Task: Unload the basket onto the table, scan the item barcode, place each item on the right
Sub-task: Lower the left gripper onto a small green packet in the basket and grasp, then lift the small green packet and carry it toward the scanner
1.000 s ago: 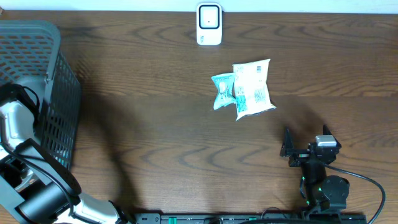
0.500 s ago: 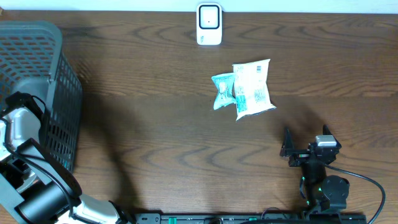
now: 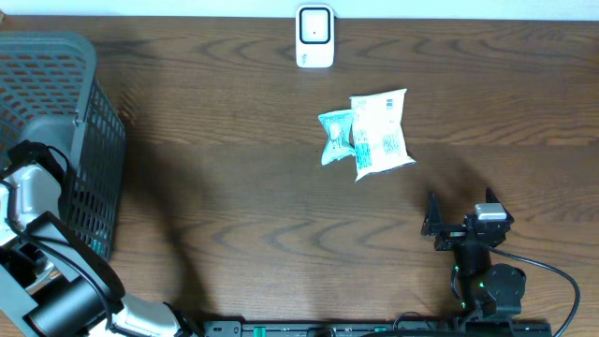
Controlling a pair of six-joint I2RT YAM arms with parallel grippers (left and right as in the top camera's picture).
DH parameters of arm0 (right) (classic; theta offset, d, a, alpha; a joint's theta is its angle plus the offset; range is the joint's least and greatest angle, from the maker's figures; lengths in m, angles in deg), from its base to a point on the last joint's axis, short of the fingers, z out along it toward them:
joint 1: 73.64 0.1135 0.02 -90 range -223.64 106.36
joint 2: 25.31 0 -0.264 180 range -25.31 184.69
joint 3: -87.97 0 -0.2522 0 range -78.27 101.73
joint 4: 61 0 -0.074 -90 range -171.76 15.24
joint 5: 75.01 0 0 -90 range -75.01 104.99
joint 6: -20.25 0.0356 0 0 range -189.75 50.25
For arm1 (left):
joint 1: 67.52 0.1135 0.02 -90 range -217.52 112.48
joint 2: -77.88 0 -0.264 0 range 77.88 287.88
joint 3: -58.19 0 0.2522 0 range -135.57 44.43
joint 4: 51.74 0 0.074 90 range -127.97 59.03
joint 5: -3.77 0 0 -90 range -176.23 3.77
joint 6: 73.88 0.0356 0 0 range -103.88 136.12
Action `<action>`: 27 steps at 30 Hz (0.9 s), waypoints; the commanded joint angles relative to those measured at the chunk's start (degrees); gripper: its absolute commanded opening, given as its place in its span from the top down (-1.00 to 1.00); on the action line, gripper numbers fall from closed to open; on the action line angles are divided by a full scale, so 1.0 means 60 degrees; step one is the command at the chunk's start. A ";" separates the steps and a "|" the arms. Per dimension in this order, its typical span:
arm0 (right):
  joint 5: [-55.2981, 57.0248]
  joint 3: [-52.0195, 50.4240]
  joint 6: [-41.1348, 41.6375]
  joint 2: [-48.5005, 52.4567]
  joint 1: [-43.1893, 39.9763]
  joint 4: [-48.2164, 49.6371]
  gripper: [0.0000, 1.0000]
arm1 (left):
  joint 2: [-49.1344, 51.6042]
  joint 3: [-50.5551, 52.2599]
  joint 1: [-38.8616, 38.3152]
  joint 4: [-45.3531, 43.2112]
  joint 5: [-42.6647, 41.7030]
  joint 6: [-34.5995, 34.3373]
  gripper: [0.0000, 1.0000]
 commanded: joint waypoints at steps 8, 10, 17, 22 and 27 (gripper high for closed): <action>-0.0018 -0.0015 0.0168 -0.0051 0.0073 -0.0036 -0.98 | -0.1661 -0.2109 -0.0062 -0.0765 -0.0601 0.0444 0.85; -0.0018 -0.0015 0.0168 -0.0051 0.0073 -0.0036 -0.99 | -0.2430 -0.2350 -0.0062 -0.1144 -0.0896 0.0652 0.86; -0.0018 -0.0015 0.0168 -0.0051 0.0073 -0.0036 -0.99 | -0.5016 -0.2437 -0.0117 -0.2550 -0.1920 0.0776 0.85; -0.0018 -0.0015 0.0168 -0.0051 0.0073 -0.0036 -0.99 | -0.6135 -0.2433 -0.0525 -0.2619 -0.2685 0.0783 0.85; -0.0018 -0.0015 0.0168 -0.0051 0.0073 -0.0036 -0.99 | -0.6437 -0.2433 -0.1628 -0.3024 -0.2962 0.0998 0.85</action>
